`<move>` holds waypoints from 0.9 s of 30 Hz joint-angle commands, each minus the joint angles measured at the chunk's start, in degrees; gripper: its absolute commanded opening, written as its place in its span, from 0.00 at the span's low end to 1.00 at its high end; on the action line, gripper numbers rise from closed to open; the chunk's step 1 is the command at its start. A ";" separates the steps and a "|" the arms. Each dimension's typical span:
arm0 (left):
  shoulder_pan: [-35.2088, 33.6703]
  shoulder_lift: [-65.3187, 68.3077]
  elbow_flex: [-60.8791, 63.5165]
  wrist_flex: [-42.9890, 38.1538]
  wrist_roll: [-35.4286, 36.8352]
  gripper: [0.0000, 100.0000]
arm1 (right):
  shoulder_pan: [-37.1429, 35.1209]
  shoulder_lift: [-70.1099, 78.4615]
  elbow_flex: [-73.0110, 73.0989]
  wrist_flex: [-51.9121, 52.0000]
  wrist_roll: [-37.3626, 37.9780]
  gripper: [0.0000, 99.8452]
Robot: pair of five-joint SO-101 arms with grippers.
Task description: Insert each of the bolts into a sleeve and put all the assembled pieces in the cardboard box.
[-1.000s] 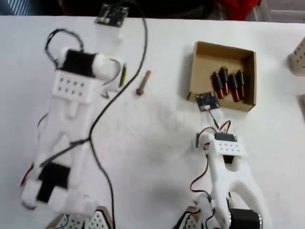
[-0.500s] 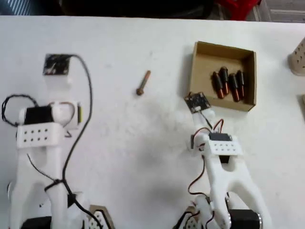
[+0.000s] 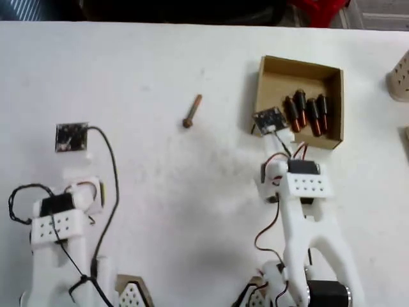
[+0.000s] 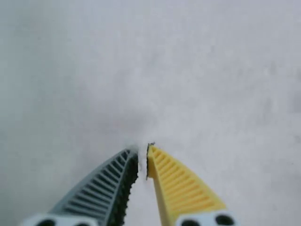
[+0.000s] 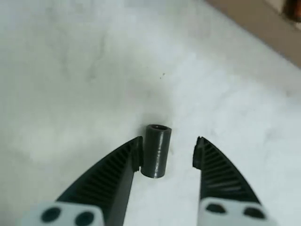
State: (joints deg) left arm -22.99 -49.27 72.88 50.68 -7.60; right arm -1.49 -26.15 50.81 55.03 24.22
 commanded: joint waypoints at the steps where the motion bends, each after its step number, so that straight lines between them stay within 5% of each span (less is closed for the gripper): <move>1: -3.38 -2.24 1.85 -3.08 -0.70 0.07 | -1.54 -1.36 -9.05 2.77 -8.18 0.15; 9: -5.67 -1.98 3.08 -4.22 -0.79 0.07 | -18.59 -1.36 -10.55 -3.30 -22.15 0.15; 14: -6.99 -1.98 2.81 -4.57 -0.70 0.07 | -26.86 -1.36 -10.46 -7.69 -24.35 0.15; 27: -10.42 -1.98 2.90 -6.51 -0.53 0.07 | -30.11 24.31 -16.97 -36.26 -24.62 0.15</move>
State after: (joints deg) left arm -33.10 -50.15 76.31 45.41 -7.69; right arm -31.03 -11.21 40.88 25.05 0.40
